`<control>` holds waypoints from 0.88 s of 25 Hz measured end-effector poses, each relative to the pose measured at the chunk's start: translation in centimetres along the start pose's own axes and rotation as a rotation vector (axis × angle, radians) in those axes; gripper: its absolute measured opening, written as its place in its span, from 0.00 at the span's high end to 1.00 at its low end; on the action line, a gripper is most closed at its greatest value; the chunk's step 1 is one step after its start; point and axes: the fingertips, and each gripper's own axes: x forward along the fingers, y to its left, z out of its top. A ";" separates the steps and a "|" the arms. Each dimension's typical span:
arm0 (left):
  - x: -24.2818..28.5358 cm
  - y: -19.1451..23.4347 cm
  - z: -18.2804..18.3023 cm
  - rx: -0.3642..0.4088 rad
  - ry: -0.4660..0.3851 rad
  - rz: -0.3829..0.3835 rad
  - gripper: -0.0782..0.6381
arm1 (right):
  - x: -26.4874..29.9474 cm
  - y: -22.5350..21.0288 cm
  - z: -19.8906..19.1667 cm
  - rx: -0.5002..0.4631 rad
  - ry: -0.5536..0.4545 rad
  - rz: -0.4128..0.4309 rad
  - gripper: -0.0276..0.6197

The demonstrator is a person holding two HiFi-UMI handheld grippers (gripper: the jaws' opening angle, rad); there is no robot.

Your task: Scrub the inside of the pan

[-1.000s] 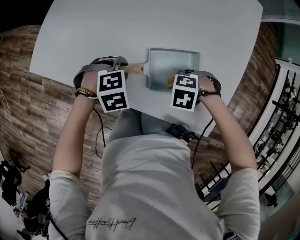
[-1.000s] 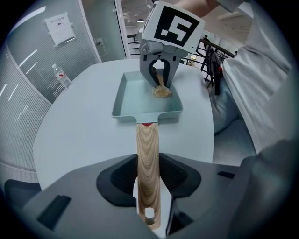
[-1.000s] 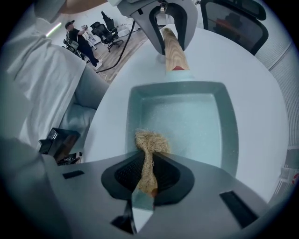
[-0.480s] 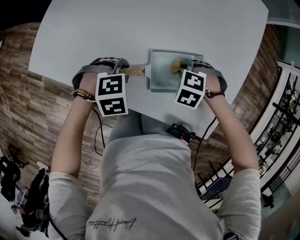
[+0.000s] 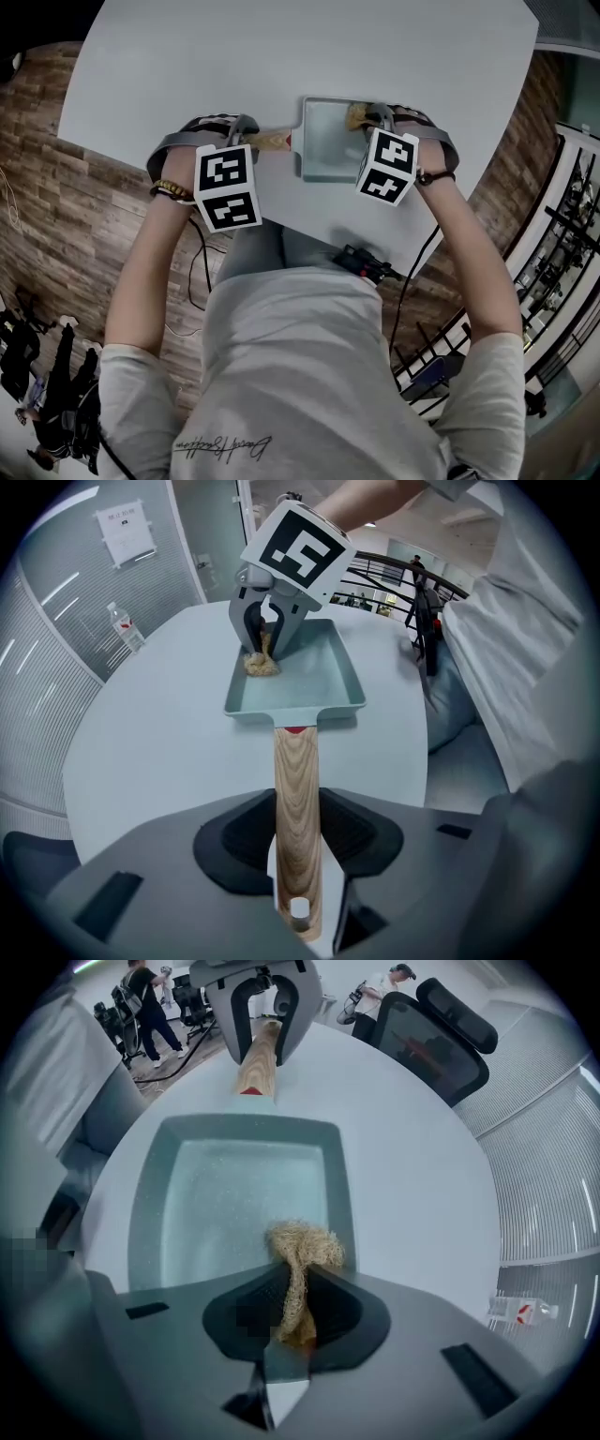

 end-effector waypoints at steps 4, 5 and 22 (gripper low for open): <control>0.2 0.2 -0.2 -0.023 -0.001 0.008 0.68 | -0.1 1.1 -0.1 0.001 0.014 0.031 0.85; 0.2 0.3 -0.2 -0.023 -0.001 0.008 0.68 | -0.2 1.5 -0.2 0.002 0.015 0.040 0.85; 0.3 0.5 -0.5 0.010 0.024 -0.006 0.68 | -1.9 8.9 -1.1 0.037 0.041 0.342 0.85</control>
